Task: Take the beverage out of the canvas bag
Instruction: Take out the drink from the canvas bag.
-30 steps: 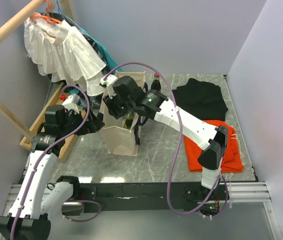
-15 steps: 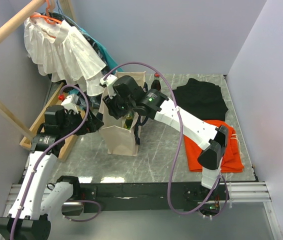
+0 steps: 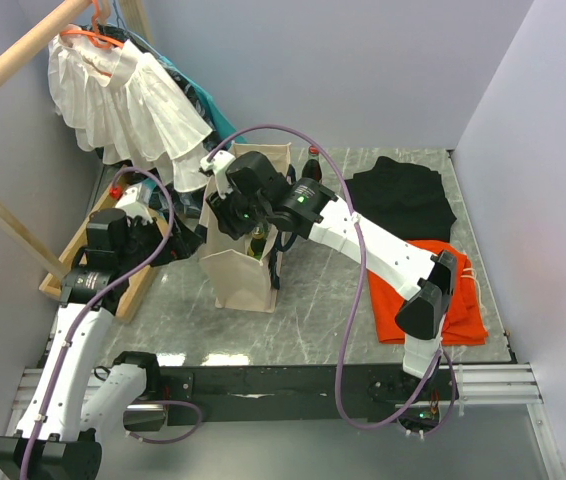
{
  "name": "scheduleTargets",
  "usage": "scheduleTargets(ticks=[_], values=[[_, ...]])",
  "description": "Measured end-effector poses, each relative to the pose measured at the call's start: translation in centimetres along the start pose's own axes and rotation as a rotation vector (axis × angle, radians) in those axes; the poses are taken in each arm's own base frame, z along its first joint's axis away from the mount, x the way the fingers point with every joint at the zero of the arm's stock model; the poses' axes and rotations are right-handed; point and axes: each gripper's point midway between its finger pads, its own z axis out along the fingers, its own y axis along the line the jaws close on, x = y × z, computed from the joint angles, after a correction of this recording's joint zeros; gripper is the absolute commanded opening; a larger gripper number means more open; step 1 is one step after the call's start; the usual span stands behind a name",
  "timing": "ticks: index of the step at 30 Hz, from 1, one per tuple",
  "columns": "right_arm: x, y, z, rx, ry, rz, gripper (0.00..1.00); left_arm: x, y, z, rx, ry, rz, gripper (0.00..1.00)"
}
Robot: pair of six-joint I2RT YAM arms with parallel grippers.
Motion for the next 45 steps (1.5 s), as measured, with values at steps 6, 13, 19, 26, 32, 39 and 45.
scheduleTargets(ticks=[6, 13, 19, 26, 32, 39, 45], values=[[0.2, 0.0, 0.0, 0.001, 0.008, 0.0, 0.0, -0.6, -0.3, -0.3, 0.01, -0.03, -0.001, 0.96], [-0.2, -0.1, -0.6, 0.01, 0.008, 0.001, 0.0, -1.0, -0.8, -0.9, 0.024, -0.059, 0.005, 0.96], [-1.5, -0.7, -1.5, 0.047, -0.016, 0.003, 0.0, -1.2, -1.1, -1.6, 0.036, -0.082, 0.024, 0.96], [-2.7, -1.0, -2.7, 0.071, -0.039, 0.018, 0.0, -1.0, -1.3, -2.3, 0.059, -0.118, 0.053, 0.96], [-2.7, -1.4, -3.1, 0.101, -0.038, 0.04, 0.0, -0.6, -1.3, -2.4, 0.069, -0.121, 0.049, 0.96], [-2.4, -1.6, -3.1, 0.128, -0.031, 0.066, 0.0, -0.8, -1.7, -2.8, 0.082, -0.14, 0.057, 0.96], [-2.1, -1.6, -3.4, 0.138, -0.027, 0.069, 0.0, -0.9, -1.7, -2.7, 0.082, -0.136, 0.056, 0.96]])
